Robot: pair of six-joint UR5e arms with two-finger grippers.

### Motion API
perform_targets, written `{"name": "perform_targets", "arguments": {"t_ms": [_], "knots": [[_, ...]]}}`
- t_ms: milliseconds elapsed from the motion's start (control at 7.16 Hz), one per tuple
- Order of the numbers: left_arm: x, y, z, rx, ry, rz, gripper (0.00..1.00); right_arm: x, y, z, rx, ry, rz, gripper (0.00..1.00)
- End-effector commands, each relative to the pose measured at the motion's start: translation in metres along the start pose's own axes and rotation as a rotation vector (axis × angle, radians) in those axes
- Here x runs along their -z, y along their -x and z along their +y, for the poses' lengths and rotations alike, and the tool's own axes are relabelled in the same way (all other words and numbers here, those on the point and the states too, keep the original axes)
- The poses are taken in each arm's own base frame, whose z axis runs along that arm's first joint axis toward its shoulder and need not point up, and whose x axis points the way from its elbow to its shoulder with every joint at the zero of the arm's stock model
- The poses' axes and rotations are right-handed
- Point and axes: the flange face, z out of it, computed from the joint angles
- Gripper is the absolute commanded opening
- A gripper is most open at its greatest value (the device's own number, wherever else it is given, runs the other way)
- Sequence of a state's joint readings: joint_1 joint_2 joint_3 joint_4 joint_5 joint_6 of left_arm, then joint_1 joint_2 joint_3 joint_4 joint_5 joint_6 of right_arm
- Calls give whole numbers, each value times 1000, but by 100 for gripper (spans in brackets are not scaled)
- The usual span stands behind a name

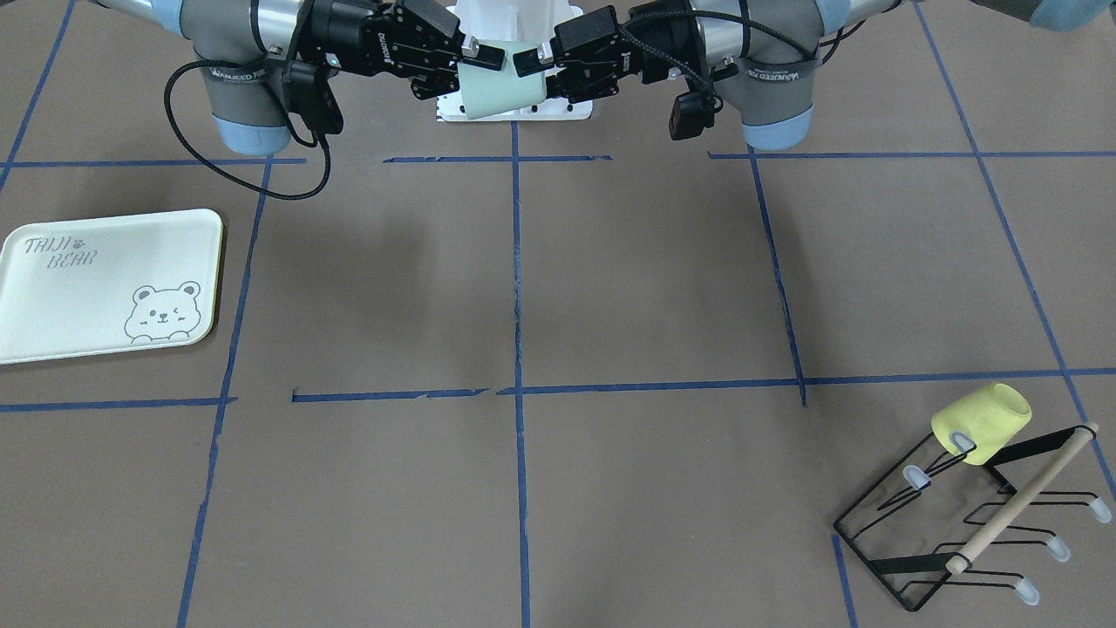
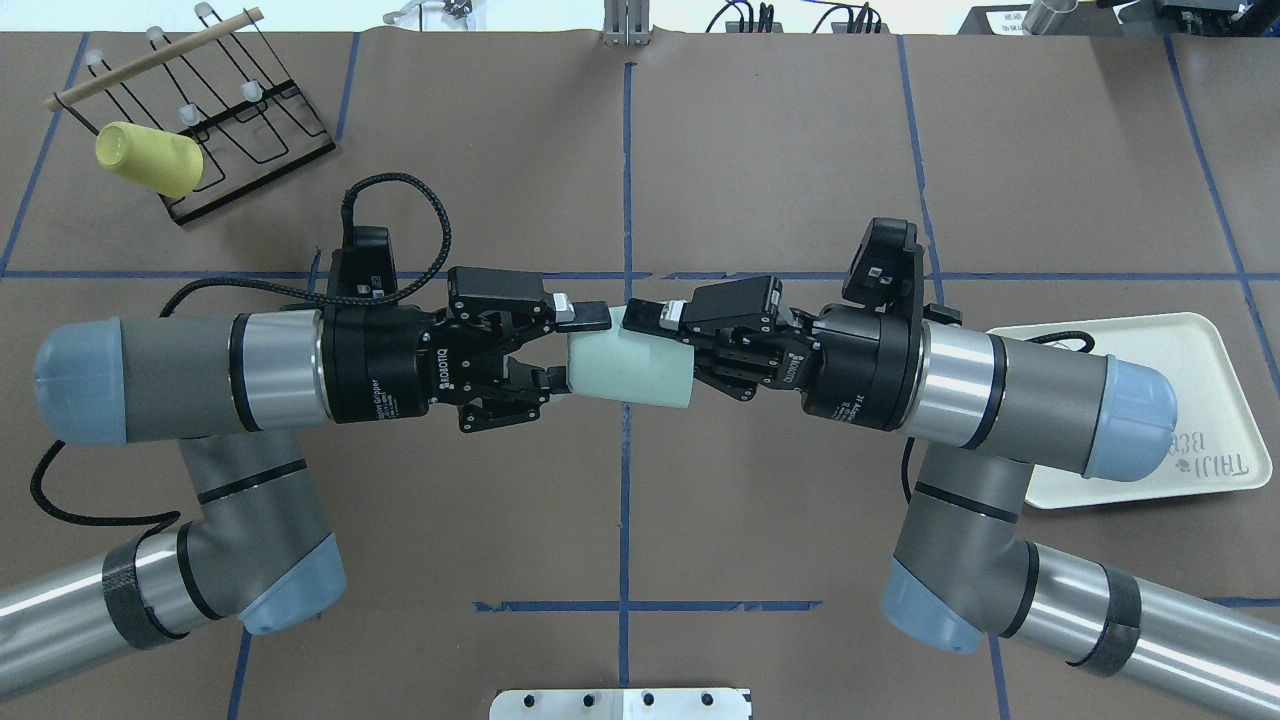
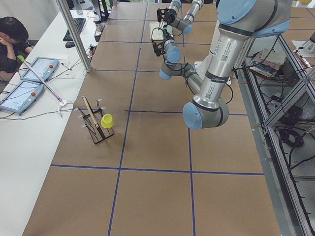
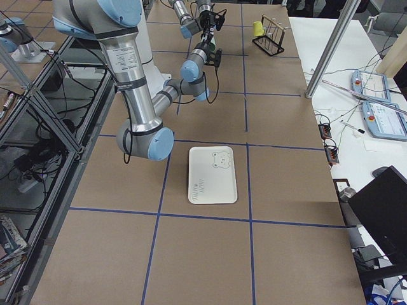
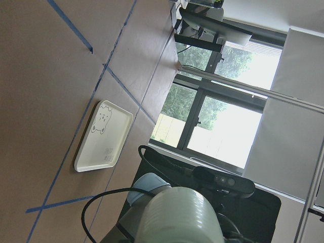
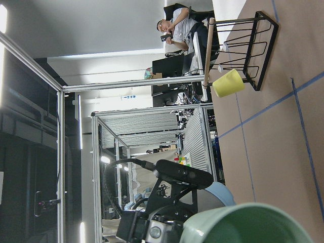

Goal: Left arm grabs green cup and hands to right arm on tray

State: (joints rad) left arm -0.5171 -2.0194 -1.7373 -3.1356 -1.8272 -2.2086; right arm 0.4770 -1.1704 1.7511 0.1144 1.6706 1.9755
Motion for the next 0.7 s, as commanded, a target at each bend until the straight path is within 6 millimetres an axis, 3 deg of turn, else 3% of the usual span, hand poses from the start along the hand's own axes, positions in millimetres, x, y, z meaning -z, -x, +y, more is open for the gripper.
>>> {"name": "perform_targets", "arguments": {"t_ms": [0,279,559], "knots": [[-1,2,-4,-10,-11,-8,100,0,1,0,3,1,-3,0],[8,-7,-27,-28,-60,-9,100,2,0,-1,4,0,0,0],[11,-11,-70,-32,-177,-49,100,5,-7,-6,6,-18,42,0]]}}
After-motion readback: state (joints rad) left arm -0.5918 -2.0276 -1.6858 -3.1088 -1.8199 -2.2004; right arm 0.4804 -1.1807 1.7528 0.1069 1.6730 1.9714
